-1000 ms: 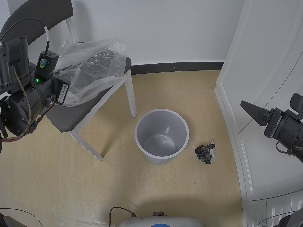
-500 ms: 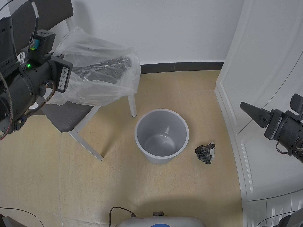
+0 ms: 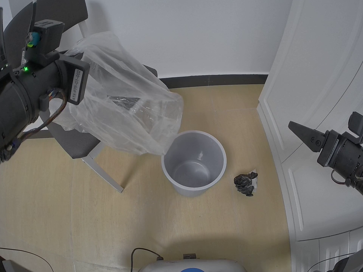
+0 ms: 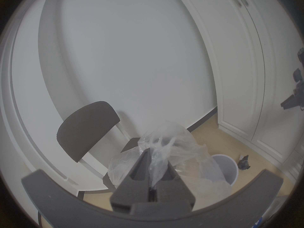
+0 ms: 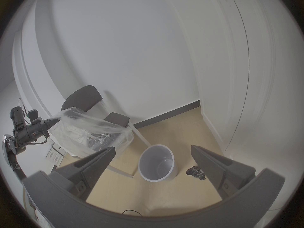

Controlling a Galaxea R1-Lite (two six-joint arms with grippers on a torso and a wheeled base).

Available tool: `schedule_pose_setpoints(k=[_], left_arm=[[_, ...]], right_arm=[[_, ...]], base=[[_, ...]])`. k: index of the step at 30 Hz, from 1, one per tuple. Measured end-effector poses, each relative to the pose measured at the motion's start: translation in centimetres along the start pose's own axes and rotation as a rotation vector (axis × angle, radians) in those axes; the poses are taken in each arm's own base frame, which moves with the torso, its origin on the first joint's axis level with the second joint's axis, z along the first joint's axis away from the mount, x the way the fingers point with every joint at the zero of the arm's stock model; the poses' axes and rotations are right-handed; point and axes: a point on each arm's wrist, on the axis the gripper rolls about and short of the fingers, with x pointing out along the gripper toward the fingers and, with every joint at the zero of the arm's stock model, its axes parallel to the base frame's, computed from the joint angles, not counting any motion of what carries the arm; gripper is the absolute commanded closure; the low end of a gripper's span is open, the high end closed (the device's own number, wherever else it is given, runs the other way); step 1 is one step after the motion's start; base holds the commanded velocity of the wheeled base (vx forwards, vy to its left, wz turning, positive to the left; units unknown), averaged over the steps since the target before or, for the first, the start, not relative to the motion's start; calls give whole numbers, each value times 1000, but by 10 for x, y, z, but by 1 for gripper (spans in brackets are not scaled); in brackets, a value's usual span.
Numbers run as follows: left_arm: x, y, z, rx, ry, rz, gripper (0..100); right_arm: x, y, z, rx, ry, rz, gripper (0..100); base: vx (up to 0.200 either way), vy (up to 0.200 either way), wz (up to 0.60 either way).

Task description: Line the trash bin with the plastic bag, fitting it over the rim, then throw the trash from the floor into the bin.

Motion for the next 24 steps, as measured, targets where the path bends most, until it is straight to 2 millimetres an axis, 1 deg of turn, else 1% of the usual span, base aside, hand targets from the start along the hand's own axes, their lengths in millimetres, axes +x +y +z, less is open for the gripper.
schedule_pose_setpoints(k=[5, 13, 18, 20, 24], left_arm=[[-4, 0, 8, -21, -27, -16, 100], [-5, -3, 18, -44, -54, -31, 100], [-6, -5, 22, -48, -64, -43, 100], [-7, -5, 23, -52, -68, -46, 100], [-8, -6, 25, -57, -74, -54, 100]], right_arm=[[2, 2, -7, -4, 28, 8, 0], [11, 10, -27, 9, 111, 35, 0], [17, 19, -48, 18, 183, 76, 0], [19, 23, -59, 20, 221, 101, 0], [20, 28, -76, 17, 267, 132, 0]], base=[[0, 0, 0], [0, 0, 0], [0, 0, 0], [0, 0, 0], [0, 0, 0]])
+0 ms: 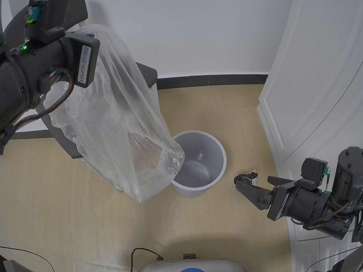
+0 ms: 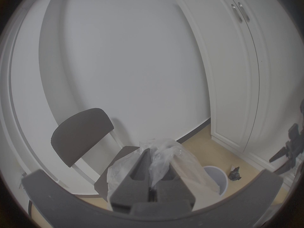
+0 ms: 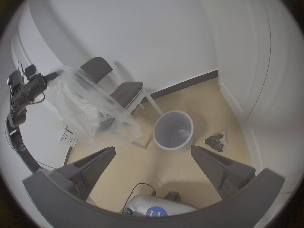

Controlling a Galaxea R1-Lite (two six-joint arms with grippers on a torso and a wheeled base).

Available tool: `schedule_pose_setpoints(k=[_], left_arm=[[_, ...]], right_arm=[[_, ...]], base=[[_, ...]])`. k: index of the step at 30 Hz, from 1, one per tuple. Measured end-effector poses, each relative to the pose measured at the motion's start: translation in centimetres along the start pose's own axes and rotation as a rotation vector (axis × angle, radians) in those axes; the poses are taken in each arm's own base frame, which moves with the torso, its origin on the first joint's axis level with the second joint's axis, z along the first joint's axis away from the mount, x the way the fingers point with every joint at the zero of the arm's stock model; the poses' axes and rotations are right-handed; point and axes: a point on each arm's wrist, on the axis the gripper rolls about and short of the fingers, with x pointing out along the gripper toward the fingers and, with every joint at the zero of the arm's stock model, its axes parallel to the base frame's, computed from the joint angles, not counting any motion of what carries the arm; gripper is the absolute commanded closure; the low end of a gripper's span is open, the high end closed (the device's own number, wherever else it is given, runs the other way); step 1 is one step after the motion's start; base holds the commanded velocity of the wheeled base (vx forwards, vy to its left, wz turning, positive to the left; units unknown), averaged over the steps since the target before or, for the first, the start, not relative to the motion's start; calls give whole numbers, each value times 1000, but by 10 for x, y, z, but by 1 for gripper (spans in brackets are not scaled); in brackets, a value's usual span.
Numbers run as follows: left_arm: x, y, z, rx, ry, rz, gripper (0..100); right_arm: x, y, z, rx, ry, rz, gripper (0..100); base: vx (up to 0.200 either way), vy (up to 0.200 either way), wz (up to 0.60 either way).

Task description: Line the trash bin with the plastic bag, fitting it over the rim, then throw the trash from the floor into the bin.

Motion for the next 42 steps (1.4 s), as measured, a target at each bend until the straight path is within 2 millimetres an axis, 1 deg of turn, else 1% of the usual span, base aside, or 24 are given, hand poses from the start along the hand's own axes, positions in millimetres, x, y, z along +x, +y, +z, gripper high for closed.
schedule_pose_setpoints(k=[6, 9, 11, 13, 16, 19, 25, 28, 33, 37, 42], left_arm=[[-3, -1, 3, -1, -11, -13, 100], [-5, -2, 5, -4, -18, -22, 100], [-7, -3, 6, -6, -21, -26, 100], [-8, -3, 7, -9, -23, -30, 100], [-9, -3, 8, -14, -25, -31, 100], [-10, -3, 8, -18, -27, -31, 100], [-10, -1, 11, -44, -47, -16, 100], [-11, -1, 10, -49, -51, -13, 100], [-11, -2, 9, -44, -49, -13, 100], [-11, -2, 8, -43, -49, -13, 100], [-11, -2, 8, -43, -49, -13, 100]], right_arm=[[2, 2, -8, -24, 23, 25, 0], [0, 2, -8, -82, 39, 25, 0], [-1, 3, -6, -141, 48, 24, 0], [0, 7, 1, -173, 46, 28, 0], [1, 13, 10, -189, 46, 37, 0], [2, 16, 14, -175, 44, 60, 0], [13, 11, -3, -126, 123, 66, 0], [23, 12, -8, -78, 113, 75, 0], [35, 14, -15, -54, 88, 96, 0], [40, 13, -22, -52, 102, 94, 0], [42, 13, -25, -56, 112, 89, 0]], base=[[0, 0, 0], [0, 0, 0], [0, 0, 0], [0, 0, 0], [0, 0, 0], [0, 0, 0], [0, 0, 0], [0, 0, 0], [0, 0, 0], [0, 0, 0], [0, 0, 0]])
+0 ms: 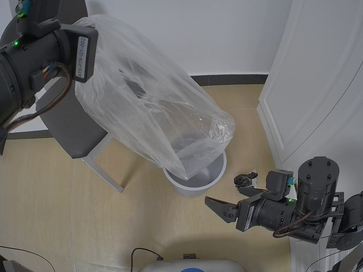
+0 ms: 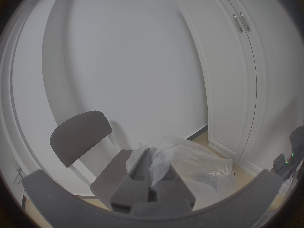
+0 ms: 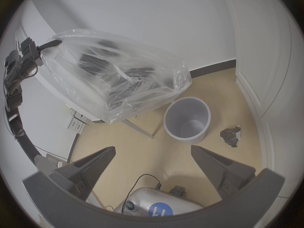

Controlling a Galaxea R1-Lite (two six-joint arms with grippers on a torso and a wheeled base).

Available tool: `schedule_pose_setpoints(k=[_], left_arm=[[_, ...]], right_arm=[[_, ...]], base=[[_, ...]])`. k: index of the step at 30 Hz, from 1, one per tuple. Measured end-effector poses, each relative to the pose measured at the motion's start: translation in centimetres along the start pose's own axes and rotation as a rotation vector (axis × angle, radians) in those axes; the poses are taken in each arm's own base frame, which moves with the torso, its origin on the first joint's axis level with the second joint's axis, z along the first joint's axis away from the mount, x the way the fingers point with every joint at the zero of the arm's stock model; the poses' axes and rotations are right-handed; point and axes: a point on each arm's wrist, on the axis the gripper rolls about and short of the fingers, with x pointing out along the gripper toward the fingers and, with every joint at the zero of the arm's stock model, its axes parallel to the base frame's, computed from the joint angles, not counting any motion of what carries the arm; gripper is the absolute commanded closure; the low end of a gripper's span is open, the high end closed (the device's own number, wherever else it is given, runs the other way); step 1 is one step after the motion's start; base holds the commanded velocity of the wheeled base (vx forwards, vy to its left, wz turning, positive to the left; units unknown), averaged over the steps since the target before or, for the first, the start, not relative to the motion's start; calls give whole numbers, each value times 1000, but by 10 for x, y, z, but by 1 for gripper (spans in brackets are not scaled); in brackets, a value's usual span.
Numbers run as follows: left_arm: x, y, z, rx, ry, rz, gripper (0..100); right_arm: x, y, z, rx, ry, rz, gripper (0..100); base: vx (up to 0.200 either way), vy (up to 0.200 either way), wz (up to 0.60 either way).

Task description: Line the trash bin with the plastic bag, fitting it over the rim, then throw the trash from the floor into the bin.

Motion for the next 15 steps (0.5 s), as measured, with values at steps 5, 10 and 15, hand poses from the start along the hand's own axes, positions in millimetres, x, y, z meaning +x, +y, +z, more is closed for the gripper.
schedule_pose_setpoints(k=[5, 10, 15], left_arm=[[0, 0, 0, 0, -1, -1, 100], [1, -1, 1, -1, -3, 0, 100], [1, -1, 1, -2, -3, -1, 100]], right_arm=[[2, 0, -1, 1, 4, -3, 0], [5, 1, 0, 39, 2, -1, 0], [9, 5, 2, 83, -11, 10, 0]], base=[[0, 0, 0], [0, 0, 0], [0, 0, 0]])
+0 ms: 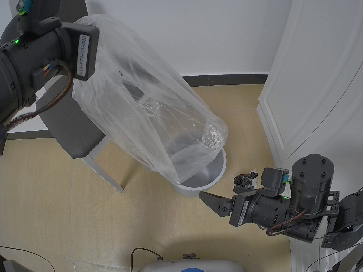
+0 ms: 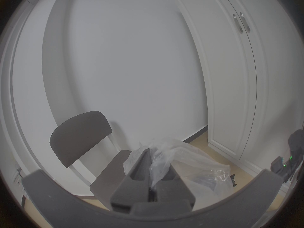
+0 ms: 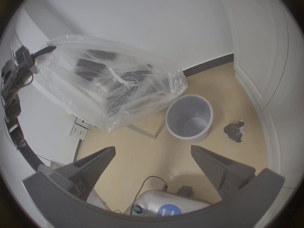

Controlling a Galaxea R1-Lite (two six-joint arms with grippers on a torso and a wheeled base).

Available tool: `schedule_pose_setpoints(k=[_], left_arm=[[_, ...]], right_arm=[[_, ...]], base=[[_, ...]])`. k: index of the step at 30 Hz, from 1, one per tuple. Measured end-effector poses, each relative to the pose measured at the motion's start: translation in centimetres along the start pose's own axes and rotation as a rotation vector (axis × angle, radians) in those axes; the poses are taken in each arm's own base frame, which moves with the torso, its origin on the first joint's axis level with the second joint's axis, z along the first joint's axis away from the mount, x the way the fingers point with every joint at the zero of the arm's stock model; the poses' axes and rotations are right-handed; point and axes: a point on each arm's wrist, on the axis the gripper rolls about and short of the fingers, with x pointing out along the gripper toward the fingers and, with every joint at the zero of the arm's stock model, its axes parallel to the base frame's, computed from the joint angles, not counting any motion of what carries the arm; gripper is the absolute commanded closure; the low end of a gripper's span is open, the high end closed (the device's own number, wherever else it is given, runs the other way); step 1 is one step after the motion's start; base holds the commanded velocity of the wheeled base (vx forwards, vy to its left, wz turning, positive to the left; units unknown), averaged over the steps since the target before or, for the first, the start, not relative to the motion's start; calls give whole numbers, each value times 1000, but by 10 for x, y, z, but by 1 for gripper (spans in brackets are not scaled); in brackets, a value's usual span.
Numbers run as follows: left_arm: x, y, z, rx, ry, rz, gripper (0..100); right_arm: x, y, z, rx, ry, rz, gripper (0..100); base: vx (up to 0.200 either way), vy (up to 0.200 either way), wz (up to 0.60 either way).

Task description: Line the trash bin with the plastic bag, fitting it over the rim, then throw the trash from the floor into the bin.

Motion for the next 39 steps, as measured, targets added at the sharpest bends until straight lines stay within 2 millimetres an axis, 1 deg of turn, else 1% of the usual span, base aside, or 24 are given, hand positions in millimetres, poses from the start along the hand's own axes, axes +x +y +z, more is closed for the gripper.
schedule_pose_setpoints(k=[5, 11, 16, 21, 25, 28, 34, 39], left_arm=[[-1, 0, 0, 0, 0, 0, 100], [-1, 1, 0, 0, 0, 0, 100], [-1, 0, 1, -3, -4, -3, 100], [-2, -1, 2, -4, -7, -8, 100], [-2, -1, 3, -7, -10, -10, 100], [-3, 0, 3, -9, -11, -10, 100], [-4, 1, 4, -12, -14, -9, 100], [-4, 2, 4, -13, -15, -8, 100]], right_arm=[[3, 4, 4, 19, -48, 22, 0], [6, 1, 7, 30, -64, 11, 0], [16, 0, 2, 45, -56, 6, 0], [30, 4, 1, 101, -126, 55, 0], [45, 5, -6, 146, -164, 89, 0], [55, 5, -17, 161, -147, 94, 0], [63, 10, -35, 156, -93, 103, 0], [69, 12, -39, 192, -83, 104, 0]], base=[[0, 0, 0], [0, 0, 0], [0, 0, 0], [0, 0, 0], [0, 0, 0], [0, 0, 0], [0, 0, 0], [0, 0, 0]])
